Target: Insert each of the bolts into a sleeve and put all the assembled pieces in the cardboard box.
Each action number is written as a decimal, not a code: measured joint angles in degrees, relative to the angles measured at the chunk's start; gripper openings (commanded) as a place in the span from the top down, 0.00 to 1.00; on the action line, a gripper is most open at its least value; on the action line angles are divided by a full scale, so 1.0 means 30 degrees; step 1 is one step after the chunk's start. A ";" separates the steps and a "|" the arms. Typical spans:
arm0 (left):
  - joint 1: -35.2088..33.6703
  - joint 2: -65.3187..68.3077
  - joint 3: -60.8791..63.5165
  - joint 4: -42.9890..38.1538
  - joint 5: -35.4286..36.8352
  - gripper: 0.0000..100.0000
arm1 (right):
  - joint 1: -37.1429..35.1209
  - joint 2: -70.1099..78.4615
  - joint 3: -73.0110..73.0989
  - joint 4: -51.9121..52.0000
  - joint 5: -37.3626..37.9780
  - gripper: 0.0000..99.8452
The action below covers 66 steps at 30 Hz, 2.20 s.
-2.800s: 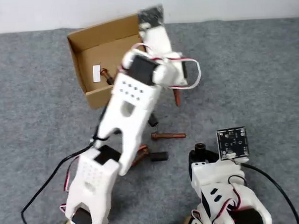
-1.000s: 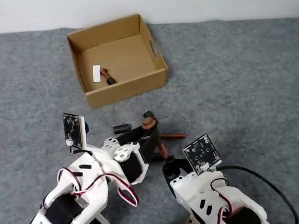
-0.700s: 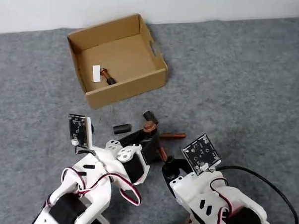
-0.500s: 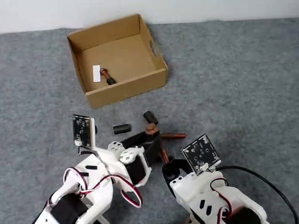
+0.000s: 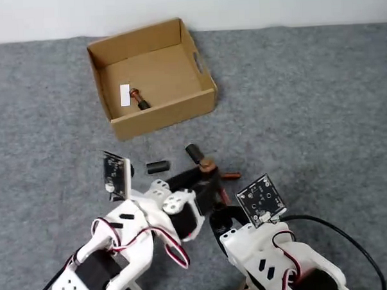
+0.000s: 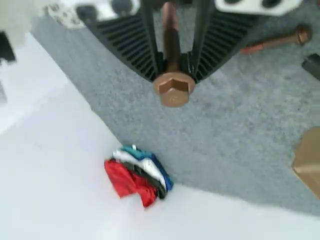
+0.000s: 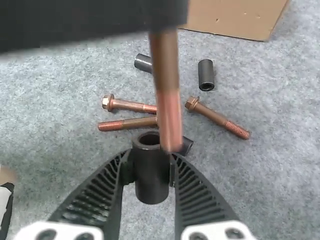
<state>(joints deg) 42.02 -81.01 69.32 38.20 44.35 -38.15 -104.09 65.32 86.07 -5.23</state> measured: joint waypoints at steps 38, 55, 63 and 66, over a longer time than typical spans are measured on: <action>0.2872 -0.0088 -0.0088 0.6476 -0.2725 0.97 | -0.0088 0.0117 -0.0029 0.0000 0.0059 0.99; 0.0996 -0.0029 -0.2344 0.9348 -0.3751 0.70 | -0.0059 -0.0029 -0.0029 0.0029 0.0059 0.99; -0.4806 -0.0234 -0.4190 0.9348 -0.5832 0.98 | 0.0645 0.0234 0.0029 0.0029 0.0059 0.99; -0.7619 -0.0234 -0.3985 0.9348 -0.7179 1.00 | 0.1700 0.0117 0.0029 0.0029 0.0059 0.99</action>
<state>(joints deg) 19.16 -81.71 57.36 66.24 22.81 -33.05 -103.74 65.41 86.15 -5.05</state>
